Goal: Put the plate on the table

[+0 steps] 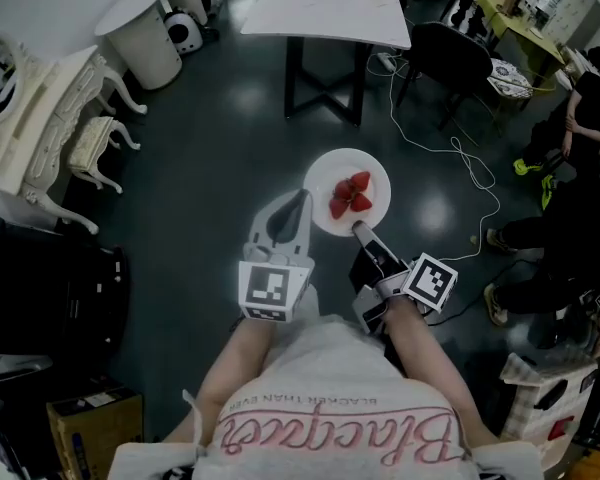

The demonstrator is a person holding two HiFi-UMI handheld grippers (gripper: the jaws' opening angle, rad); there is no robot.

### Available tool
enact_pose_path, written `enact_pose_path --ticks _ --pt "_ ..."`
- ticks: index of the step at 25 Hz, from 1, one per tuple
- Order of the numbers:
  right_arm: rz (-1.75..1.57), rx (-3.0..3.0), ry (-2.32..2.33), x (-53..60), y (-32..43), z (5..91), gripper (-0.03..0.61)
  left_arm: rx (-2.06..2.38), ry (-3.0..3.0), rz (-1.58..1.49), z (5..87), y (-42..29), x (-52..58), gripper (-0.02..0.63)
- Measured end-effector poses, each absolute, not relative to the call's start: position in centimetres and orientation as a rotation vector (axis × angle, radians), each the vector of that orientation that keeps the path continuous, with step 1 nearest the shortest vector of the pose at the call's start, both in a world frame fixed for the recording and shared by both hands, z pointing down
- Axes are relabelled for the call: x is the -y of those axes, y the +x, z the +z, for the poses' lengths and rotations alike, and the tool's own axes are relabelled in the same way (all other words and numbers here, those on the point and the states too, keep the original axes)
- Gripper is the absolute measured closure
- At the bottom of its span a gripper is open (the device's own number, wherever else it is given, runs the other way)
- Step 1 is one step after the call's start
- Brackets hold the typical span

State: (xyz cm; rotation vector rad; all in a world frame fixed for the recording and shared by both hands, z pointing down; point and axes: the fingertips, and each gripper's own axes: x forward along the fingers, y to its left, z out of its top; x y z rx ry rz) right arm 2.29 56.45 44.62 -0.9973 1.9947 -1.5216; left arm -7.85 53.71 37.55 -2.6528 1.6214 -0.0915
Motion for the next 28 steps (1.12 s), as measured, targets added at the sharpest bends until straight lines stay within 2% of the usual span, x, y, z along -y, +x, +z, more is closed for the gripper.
enact_pose_path --ticks 18,28 --pt "-1.466 -1.931 -1.045 -40.5 -3.1 43.9 0.568 -1.49 -2.737 -0.089 37.4 -12.5 -37.1 0.607" --pt "-1.489 -1.894 -1.084 -37.5 -4.6 44.9 0.568 -1.423 -2.813 -0.099 38.5 -12.9 -32.8 0.607"
